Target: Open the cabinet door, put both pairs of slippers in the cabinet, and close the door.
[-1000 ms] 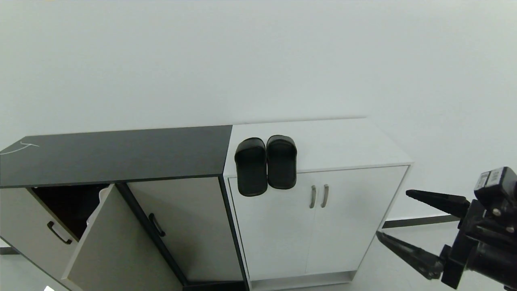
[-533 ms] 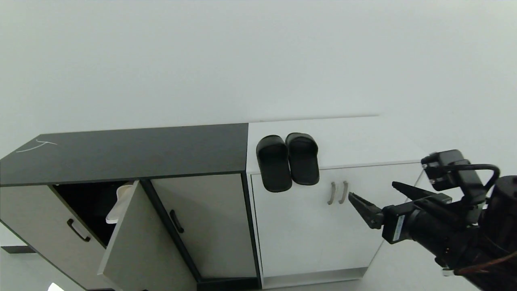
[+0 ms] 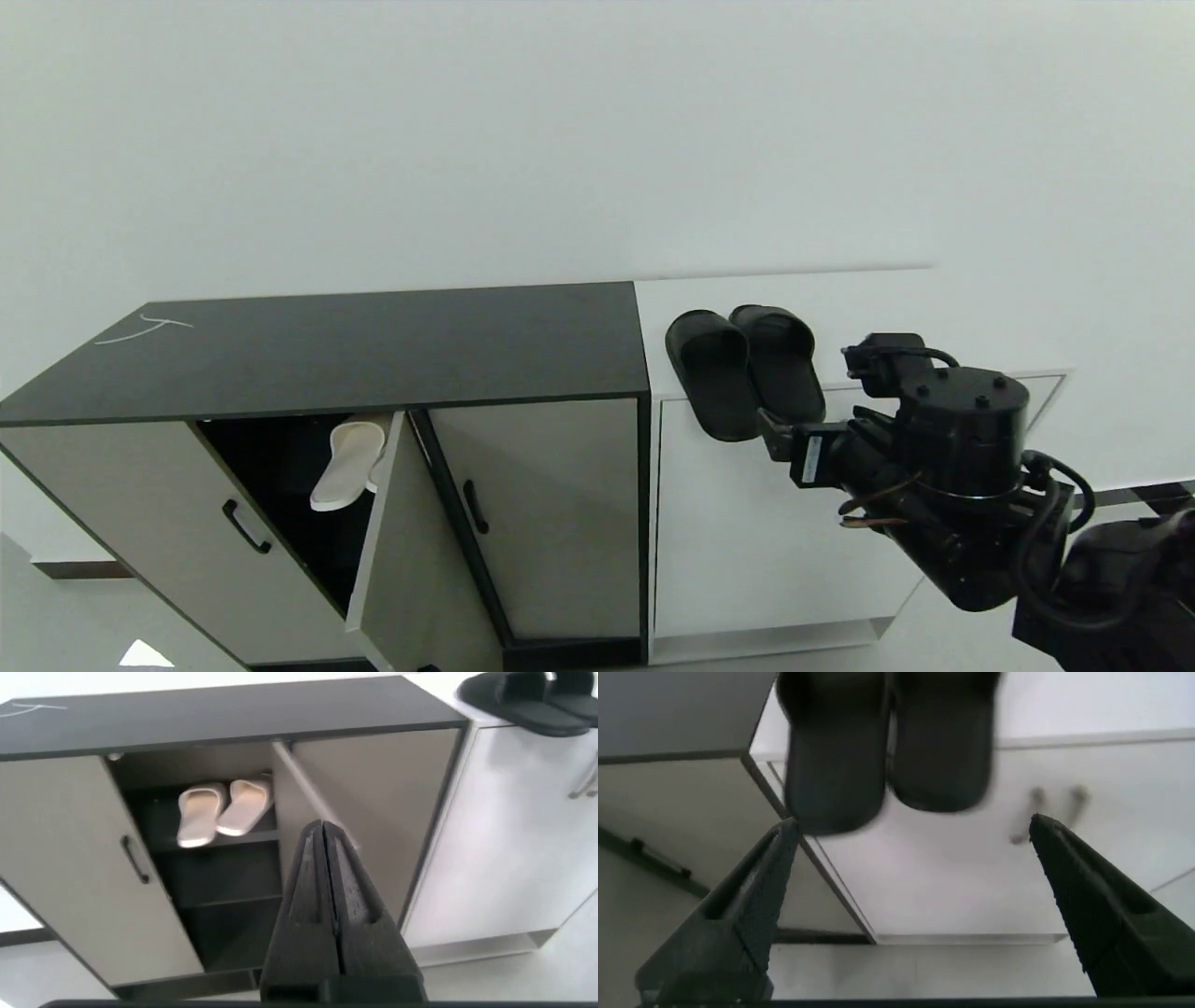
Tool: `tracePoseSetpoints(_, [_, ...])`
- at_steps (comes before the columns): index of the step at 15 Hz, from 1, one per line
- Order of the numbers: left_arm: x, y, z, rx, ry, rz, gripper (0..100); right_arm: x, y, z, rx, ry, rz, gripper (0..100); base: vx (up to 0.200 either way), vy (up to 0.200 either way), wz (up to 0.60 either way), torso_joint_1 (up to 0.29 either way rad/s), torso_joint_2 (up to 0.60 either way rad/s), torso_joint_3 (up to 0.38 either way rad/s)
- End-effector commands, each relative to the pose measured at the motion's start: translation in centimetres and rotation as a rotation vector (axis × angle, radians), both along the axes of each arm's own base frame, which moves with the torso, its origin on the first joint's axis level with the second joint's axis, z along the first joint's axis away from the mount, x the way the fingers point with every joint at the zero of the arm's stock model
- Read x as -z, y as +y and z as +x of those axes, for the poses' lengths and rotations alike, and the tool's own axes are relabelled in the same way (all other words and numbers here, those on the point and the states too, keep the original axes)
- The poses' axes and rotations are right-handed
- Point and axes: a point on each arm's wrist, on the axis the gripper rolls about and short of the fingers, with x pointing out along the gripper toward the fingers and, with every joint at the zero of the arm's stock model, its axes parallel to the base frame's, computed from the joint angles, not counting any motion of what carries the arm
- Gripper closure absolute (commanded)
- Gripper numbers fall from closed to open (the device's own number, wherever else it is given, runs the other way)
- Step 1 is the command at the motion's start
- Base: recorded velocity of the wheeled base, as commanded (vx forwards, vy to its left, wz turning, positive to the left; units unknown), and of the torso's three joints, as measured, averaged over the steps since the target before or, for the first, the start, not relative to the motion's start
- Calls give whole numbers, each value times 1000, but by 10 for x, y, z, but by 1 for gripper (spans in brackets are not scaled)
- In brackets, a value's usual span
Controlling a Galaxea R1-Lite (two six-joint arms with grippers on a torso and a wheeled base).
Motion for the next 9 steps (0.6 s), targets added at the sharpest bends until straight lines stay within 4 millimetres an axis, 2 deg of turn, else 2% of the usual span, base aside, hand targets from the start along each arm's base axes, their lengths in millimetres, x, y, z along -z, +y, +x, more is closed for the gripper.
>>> tracePoseSetpoints(1, [0, 0, 0, -1, -1, 0, 100, 15, 7, 25, 34, 23, -21, 0, 200, 0, 0, 2, 2, -2])
tracePoseSetpoints(6, [0, 0, 0, -1, -1, 0, 100, 16, 0, 51, 88, 9, -17, 0, 200, 0, 0, -1, -1, 0])
tracePoseSetpoints(9, [0, 0, 0, -1, -1, 0, 100, 18, 1, 63, 100, 1, -31, 0, 0, 0, 0, 0, 0, 0])
